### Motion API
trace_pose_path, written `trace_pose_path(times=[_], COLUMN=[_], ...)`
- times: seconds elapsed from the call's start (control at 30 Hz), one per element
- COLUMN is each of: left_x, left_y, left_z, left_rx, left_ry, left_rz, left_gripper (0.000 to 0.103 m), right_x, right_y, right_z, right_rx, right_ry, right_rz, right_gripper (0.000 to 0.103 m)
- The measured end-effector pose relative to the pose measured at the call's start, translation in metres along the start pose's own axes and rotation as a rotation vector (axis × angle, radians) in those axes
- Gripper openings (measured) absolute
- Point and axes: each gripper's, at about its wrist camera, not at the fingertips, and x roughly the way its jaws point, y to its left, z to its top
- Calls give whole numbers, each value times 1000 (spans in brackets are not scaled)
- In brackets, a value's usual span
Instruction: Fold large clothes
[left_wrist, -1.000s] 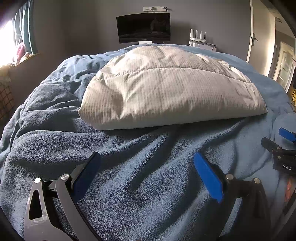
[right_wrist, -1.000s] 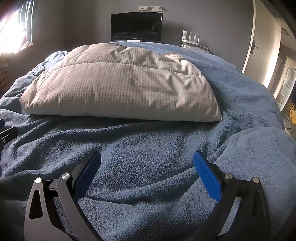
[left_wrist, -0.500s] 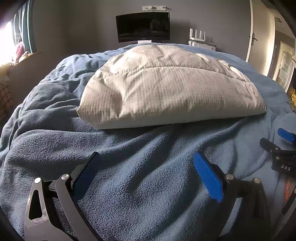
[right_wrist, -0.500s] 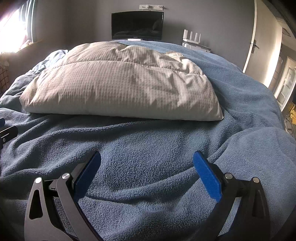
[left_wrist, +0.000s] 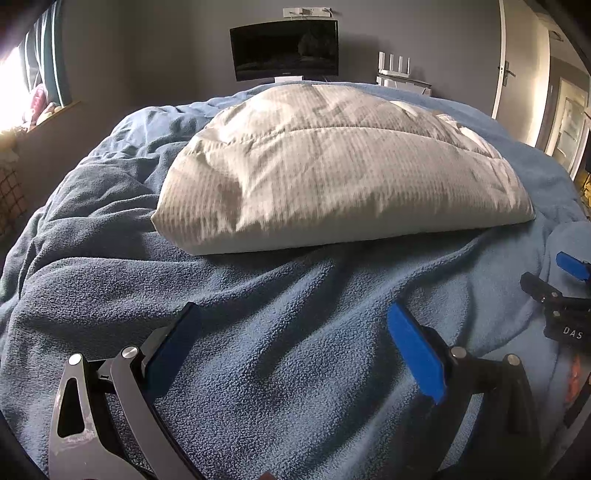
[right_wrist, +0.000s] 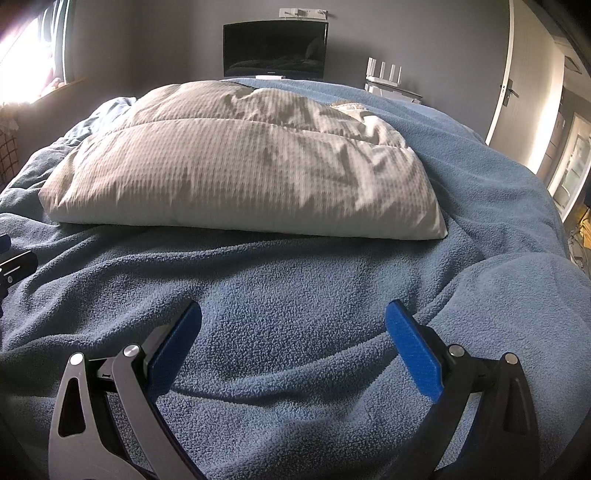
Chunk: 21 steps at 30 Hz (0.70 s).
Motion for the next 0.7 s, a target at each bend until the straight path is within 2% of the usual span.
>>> trace_pose_path(times=[0.7], left_x=[1], left_y=[3], left_z=[2], left_rx=[-9], left_ry=[5], left_rz=[-8], left_gripper=[96], right_x=[2], right_y=[0], right_z=[-1], right_rx=[-4], right_ry=[7], right_rz=[2], right_gripper=[95])
